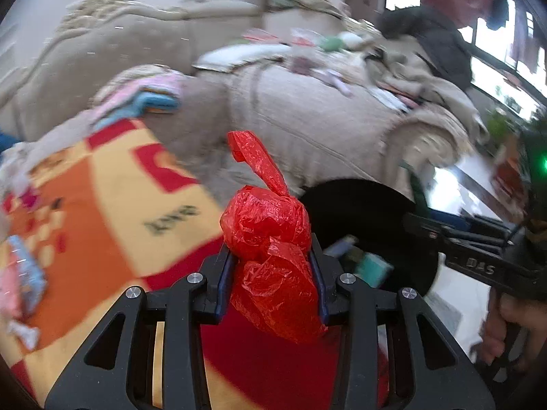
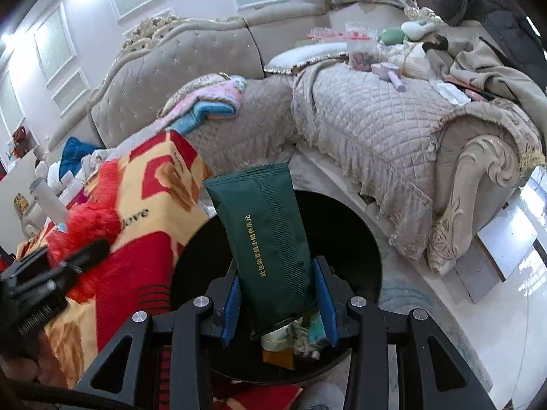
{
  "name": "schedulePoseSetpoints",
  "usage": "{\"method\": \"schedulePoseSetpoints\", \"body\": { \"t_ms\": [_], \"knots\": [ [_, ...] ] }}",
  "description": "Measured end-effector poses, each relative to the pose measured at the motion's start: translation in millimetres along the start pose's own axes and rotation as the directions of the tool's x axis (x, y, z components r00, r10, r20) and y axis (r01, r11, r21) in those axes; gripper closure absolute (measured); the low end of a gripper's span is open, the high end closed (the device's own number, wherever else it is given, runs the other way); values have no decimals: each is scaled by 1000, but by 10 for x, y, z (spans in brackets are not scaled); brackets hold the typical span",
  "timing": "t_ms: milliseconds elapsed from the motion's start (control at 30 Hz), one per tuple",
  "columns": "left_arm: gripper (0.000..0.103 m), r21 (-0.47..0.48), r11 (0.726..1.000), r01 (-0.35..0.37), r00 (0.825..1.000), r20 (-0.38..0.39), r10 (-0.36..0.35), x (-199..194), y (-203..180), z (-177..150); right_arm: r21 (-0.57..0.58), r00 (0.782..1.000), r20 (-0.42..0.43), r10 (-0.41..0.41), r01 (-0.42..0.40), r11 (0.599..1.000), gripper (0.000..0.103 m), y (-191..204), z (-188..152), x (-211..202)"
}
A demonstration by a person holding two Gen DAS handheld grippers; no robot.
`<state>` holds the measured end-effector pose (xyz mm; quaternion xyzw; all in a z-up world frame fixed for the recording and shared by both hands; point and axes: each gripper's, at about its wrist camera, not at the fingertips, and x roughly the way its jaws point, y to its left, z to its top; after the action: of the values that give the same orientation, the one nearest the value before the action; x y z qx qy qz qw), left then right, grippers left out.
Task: Collect trash
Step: 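Carry the red bag and green pouch over the black bin and release both, then move both open grippers back over the remaining items on the blanket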
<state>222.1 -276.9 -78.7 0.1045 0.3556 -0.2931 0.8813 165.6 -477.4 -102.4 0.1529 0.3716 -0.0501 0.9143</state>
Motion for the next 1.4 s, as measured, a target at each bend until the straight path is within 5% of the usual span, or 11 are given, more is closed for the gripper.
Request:
{"method": "schedulePoseSetpoints", "body": {
  "t_ms": [233, 467, 667, 867, 1100, 1333, 1400],
  "knots": [
    [62, 62, 990, 130, 988, -89, -124, 400, -303, 54, 0, 998, -51, -35, 35, 999, 65, -55, 18, 172],
    [46, 98, 993, 69, 995, -84, -61, 396, -278, 45, 16, 997, -28, -70, 71, 997, 56, -23, 50, 160],
    [41, 4, 999, 49, 997, -59, -49, 320, -12, 45, 43, 994, 17, -107, 106, 993, 56, -15, 95, 85],
    [41, -127, 990, -59, 998, -3, 60, -17, 426, -28, 44, 995, 92, -47, 43, 998, 56, 255, 148, -22],
    [41, -332, 918, -215, 970, 40, 241, -731, 1246, -304, -156, 986, 107, 128, -111, 982, 56, 1187, 70, 6],
    [41, -448, 804, -390, 909, -48, 414, -1255, 2315, -936, -299, 970, 71, 232, -201, 933, 55, 1912, -134, 90],
    [41, -477, 782, -401, 908, -89, 410, -1256, 2545, -1162, -325, 966, 54, 255, -224, 919, 55, 2056, -177, 127]
  ]
}}
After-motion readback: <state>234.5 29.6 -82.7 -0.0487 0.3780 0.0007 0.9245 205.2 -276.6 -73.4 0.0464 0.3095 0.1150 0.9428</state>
